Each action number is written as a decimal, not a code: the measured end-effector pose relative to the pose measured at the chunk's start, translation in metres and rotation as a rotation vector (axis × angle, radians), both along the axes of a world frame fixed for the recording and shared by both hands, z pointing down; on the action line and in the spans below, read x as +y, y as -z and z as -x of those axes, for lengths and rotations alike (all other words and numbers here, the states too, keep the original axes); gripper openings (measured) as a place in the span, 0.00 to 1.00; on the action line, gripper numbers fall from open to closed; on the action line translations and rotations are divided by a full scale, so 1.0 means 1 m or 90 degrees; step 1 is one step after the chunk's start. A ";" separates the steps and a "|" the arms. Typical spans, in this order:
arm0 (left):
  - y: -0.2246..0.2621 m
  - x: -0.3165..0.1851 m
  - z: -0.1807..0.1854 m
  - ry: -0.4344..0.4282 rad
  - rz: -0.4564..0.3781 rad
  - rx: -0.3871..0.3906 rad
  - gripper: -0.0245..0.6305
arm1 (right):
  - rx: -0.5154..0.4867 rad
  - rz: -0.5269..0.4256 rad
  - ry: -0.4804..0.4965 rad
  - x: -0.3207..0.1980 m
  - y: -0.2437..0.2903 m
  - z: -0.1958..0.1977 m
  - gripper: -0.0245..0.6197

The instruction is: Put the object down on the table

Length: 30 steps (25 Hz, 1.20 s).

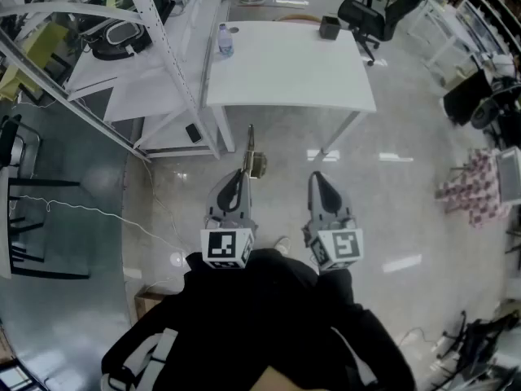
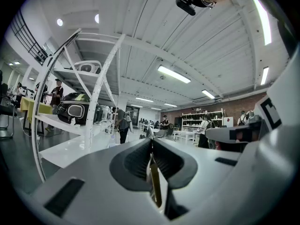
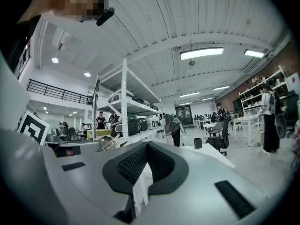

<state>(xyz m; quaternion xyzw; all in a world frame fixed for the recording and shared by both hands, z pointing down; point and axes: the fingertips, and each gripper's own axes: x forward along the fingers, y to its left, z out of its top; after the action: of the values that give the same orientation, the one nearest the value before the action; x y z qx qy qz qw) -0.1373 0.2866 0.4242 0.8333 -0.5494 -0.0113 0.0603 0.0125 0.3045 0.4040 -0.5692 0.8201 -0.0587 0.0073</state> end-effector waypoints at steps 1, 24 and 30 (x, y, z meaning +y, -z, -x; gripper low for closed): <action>0.001 0.000 0.002 0.000 0.001 0.003 0.06 | 0.010 -0.003 0.002 0.000 -0.001 0.000 0.03; -0.021 -0.050 0.037 -0.055 0.011 -0.001 0.06 | 0.012 0.005 -0.043 -0.049 -0.021 0.041 0.03; -0.024 -0.098 0.017 -0.053 0.015 -0.014 0.06 | -0.006 0.009 -0.025 -0.097 -0.025 0.025 0.03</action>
<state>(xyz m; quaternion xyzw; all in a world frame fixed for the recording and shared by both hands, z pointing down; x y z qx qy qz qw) -0.1539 0.1882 0.4486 0.8548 -0.5149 0.0070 0.0648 -0.0128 0.2073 0.4293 -0.5851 0.8082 -0.0666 0.0085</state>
